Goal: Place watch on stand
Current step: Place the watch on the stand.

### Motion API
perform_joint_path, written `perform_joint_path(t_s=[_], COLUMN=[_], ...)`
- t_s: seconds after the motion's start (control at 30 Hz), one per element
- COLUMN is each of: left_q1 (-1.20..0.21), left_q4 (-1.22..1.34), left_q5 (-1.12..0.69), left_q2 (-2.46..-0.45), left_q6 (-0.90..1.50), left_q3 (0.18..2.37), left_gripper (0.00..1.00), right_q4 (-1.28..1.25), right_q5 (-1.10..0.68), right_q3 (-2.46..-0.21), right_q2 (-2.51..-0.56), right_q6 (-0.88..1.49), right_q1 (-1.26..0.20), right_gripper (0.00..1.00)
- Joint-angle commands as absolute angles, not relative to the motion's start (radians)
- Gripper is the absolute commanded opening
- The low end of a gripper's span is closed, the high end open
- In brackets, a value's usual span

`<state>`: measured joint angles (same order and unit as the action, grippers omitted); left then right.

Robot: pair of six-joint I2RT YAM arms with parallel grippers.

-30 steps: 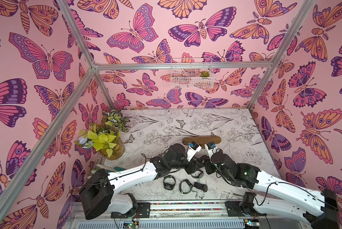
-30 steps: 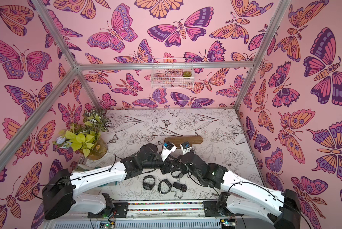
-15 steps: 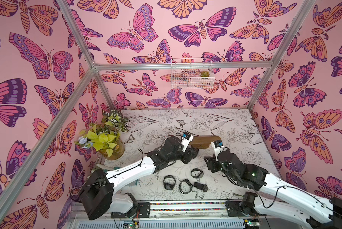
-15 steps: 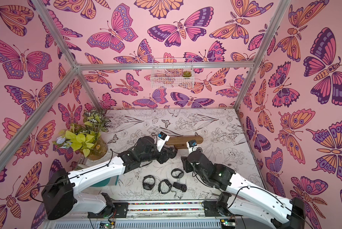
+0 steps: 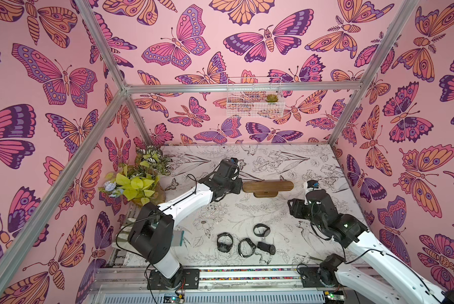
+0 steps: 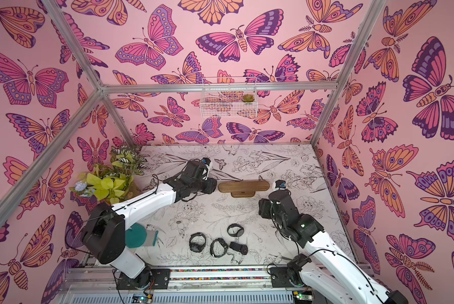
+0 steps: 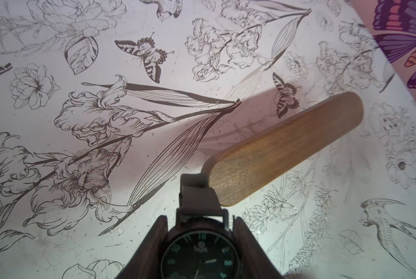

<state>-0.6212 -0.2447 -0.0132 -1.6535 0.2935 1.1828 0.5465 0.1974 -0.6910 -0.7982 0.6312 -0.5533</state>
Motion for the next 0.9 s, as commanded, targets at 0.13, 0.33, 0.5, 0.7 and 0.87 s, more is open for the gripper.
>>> perform_joint_path(t_s=[0.13, 0.33, 0.5, 0.7, 0.87], left_q1=[-0.619, -0.622, -0.63, -0.649, -0.666], left_q4=[-0.304, -0.315, -0.318, -0.336, -0.363], left_q5=[0.041, 0.023, 0.017, 0.017, 0.035], left_q2=[-1.758, -1.816, -1.836, -1.862, -1.882], left_q6=[0.31, 0.33, 0.341, 0.347, 0.362], left_q3=[1.272, 1.323, 1.337, 1.364, 1.386], left_gripper=[0.38, 0.38, 0.39, 0.39, 0.39], right_q4=[0.498, 0.422, 0.382, 0.328, 0.307], right_q5=[0.008, -0.077, -0.059, -0.044, -0.06], right_q3=[-0.714, -0.807, -0.887, -0.954, -0.999], right_q2=[-0.88, -1.072, -1.215, -1.355, -1.446], right_q6=[0.694, 0.681, 0.688, 0.692, 0.675], right_q1=[-0.38, -0.252, -0.233, -0.211, -0.188], right_gripper=[0.65, 0.66, 0.66, 0.66, 0.67])
